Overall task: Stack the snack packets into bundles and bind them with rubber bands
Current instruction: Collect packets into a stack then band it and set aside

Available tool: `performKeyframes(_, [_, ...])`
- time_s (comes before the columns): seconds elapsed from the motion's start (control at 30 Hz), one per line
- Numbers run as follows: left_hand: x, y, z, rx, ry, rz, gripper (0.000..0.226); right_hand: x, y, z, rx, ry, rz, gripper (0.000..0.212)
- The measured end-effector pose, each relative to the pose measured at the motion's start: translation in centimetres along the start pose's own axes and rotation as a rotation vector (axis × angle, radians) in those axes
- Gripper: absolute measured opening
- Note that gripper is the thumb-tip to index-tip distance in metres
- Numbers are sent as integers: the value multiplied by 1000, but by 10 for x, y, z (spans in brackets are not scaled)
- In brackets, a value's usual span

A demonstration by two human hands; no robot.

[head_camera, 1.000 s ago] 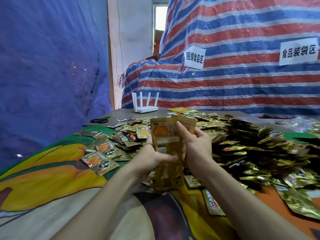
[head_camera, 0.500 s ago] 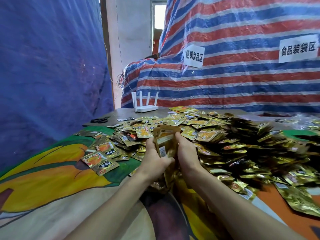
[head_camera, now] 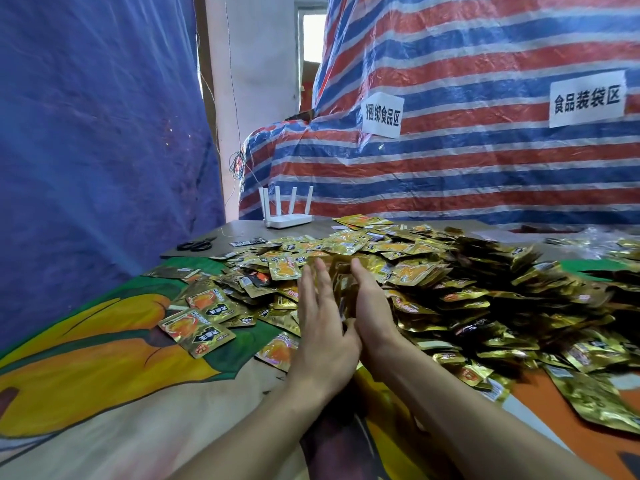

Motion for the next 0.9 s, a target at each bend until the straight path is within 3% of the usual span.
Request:
performKeyframes(0.13, [11,6,-8,141,44,115,64,-7,6,-5,26,-37,-19,50])
performKeyframes(0.27, [0,-3,-6,30,509,9,60,-21,13,-9,68,-21,-112,45])
performKeyframes(0.33, [-8,-7,-9,30,595,-3,61,-29,16,-4,66,35,-181,49])
performKeyframes(0.43, [-20,-12,-14,15,467,-73,47,-26,12,-1,77,75,-178,45])
performKeyframes(0.6, [-15,-21,-13,-139,266,-3,30,-9,2,-2,15,84,-33,35])
performKeyframes(0.7, [-15,-18,-8,-136,347,-17,17,1,2,1,-26,-1,70,41])
performKeyframes(0.9, [-3,-16,-12,-44,512,15,29,-16,8,0,-7,59,11,40])
Point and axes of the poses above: each hand's wrist, its own y-axis away from the middle knuckle, its own z-axis out of the palm, x = y × z, the point moved 10 cm from there along -y, towards the middle knuckle, and after that the axes turned 4 degrees about -x, right-handed, at the moved point
